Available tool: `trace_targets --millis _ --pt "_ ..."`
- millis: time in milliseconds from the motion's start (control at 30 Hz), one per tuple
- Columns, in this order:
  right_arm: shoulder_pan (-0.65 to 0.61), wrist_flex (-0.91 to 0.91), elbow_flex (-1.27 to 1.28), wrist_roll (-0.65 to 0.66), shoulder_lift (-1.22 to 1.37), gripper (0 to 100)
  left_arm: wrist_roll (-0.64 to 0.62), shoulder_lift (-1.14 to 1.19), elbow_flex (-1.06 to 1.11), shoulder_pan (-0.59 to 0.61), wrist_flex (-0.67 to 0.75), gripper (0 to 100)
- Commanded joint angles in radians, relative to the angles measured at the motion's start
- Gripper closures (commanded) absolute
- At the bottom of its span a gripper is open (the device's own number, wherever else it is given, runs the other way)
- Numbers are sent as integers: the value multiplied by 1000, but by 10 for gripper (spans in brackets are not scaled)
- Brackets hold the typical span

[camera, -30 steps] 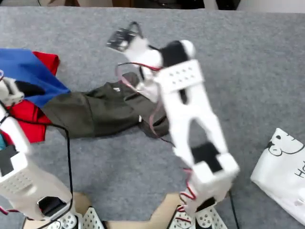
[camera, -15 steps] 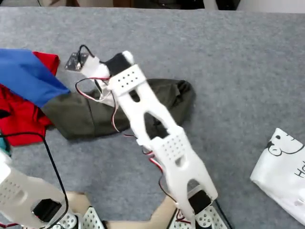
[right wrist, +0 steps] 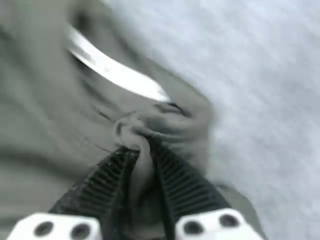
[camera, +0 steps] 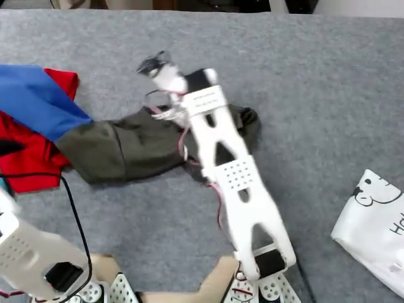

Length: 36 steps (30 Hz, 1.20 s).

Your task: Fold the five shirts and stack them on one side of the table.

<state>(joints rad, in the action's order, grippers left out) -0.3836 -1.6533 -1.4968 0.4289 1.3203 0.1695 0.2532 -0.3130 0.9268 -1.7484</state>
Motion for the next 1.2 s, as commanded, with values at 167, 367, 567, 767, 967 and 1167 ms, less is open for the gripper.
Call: trace_targets --millis 167,367,567,767,967,1167 --pt "328 9 -45 74 -1 993 -43 -53 -11 -158 -9 544" --pt "538 -5 -50 133 -4 993 -87 -53 -11 -270 -8 544" --pt "730 -89 -44 213 1 993 -129 -53 -8 -388 23 544" --pt "944 -115 -51 310 -4 993 -184 -45 3 -532 57 544" --pt "1093 -129 -44 367 -4 993 -281 -42 57 -709 195 544" --pt "1124 -129 -65 362 -33 993 -393 1 124 -829 511 544"
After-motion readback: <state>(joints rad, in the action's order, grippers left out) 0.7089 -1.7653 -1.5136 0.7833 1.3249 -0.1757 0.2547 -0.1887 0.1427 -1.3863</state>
